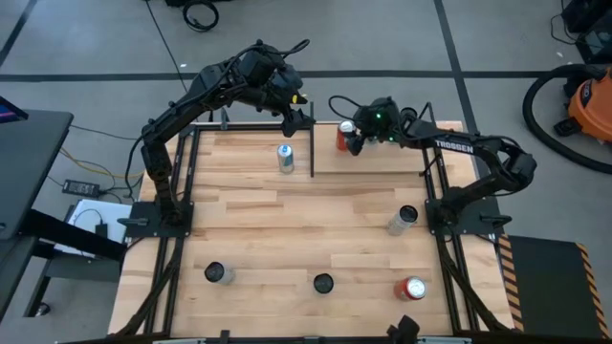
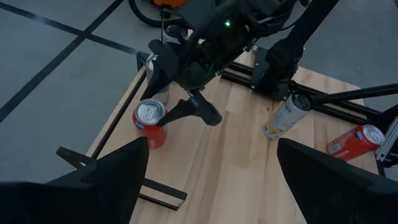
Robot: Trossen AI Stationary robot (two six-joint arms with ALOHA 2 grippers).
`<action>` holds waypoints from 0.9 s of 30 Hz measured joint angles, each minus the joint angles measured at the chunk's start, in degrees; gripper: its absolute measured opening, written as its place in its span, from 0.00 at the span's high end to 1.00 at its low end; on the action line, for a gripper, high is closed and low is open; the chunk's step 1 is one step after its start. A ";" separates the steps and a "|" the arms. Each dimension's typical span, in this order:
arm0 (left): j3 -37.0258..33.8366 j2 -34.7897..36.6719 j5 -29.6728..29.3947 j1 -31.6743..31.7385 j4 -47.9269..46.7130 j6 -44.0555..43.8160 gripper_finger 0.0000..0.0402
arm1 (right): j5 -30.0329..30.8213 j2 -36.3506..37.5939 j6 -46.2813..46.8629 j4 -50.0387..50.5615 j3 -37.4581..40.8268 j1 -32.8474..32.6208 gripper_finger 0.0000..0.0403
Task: Place canned beverage on shelf
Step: Put the left red soda can on the shelf
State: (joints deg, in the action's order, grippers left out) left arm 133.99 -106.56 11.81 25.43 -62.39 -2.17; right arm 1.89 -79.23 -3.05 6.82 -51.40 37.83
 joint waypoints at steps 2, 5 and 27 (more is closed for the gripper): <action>0.00 0.00 0.00 -0.01 0.00 0.00 0.11 | 1.65 0.20 1.86 0.33 0.00 -0.71 0.35; 0.00 0.00 0.00 -0.01 0.00 0.00 0.11 | 3.74 0.66 4.69 1.30 0.02 -1.96 0.36; 0.00 0.00 0.00 -0.02 -0.04 -0.06 0.11 | 27.27 0.59 21.29 4.61 0.20 -12.48 0.36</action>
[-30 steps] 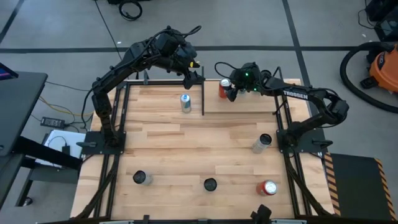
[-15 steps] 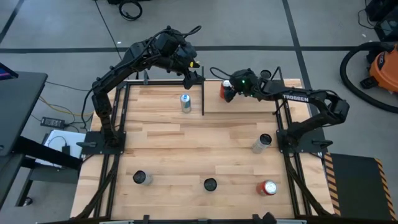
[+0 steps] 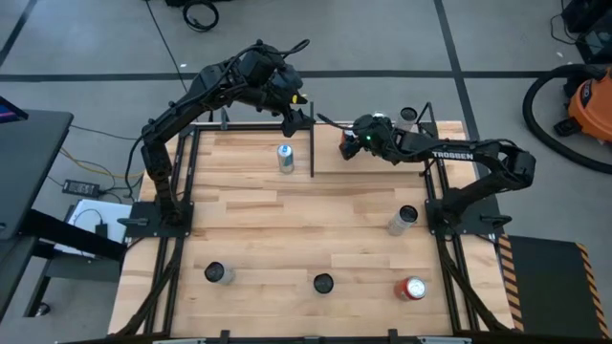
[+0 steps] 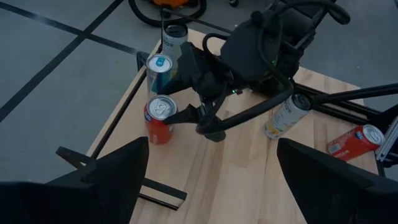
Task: Place canned beverage on shelf
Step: Put the left red soda can on the shelf
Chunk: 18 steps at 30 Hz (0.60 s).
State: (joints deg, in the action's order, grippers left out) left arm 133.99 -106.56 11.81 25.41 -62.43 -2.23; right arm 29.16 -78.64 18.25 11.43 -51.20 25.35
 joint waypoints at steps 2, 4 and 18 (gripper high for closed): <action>0.00 0.00 0.02 0.02 0.00 -0.01 0.11 | 1.01 -0.02 1.38 0.11 0.00 -0.16 0.36; 0.00 0.00 0.01 0.01 0.00 -0.01 0.11 | 1.31 -0.03 3.65 0.16 0.02 -0.20 0.36; 0.00 0.00 0.02 0.02 0.00 -0.01 0.11 | 6.37 -2.10 10.02 -3.15 0.09 -0.16 0.36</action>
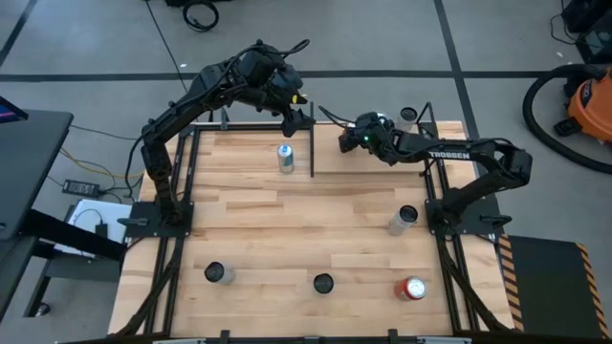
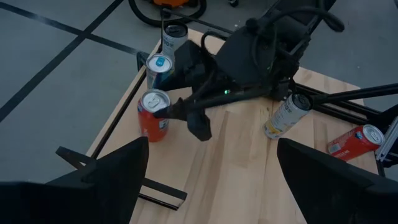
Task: Place canned beverage on shelf
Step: Put the left red soda can on the shelf
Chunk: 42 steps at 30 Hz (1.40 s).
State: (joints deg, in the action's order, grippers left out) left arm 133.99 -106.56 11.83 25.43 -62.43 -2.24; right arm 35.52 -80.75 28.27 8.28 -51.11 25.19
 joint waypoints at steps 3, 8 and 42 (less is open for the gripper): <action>0.00 0.00 -0.01 0.00 0.00 0.00 0.11 | -0.12 -2.27 -2.59 -2.09 -0.31 -0.06 0.36; 0.00 0.00 0.00 0.00 -0.02 0.02 0.11 | 1.27 -3.42 -2.32 -3.31 -0.40 -0.11 0.36; 0.02 0.00 -0.01 0.00 -0.07 0.31 0.11 | -0.56 -1.64 -3.34 -2.31 -0.20 1.25 0.29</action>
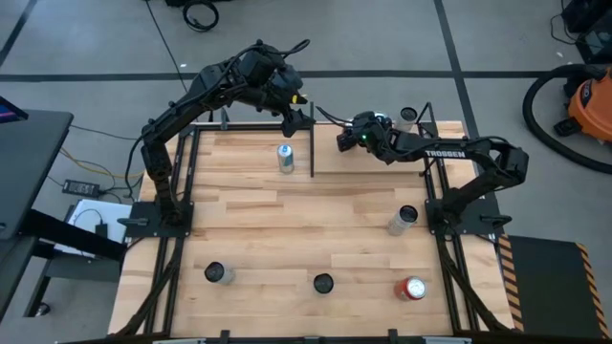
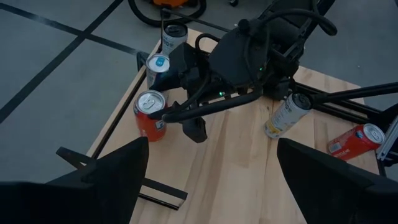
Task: Place canned beverage on shelf
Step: Put the left red soda can on the shelf, then put the right white blue soda can on the shelf
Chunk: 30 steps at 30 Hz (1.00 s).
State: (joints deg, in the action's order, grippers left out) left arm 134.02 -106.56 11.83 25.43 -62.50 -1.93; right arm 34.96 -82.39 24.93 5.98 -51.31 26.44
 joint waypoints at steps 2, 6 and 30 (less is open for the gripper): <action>0.00 0.00 -0.02 -0.02 0.00 0.00 0.11 | -0.03 0.00 -0.12 0.00 0.00 0.01 0.29; 0.00 0.00 0.00 -0.02 0.00 0.00 0.11 | -0.17 0.00 -2.24 -0.20 0.00 0.00 0.28; -0.44 0.02 -0.01 -0.01 -0.54 0.03 0.11 | -0.38 0.47 -10.01 -6.66 0.00 0.01 0.13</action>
State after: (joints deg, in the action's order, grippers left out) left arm 133.58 -106.54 11.82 25.42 -63.04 -1.90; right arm 34.58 -81.92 14.92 -0.68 -51.31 26.45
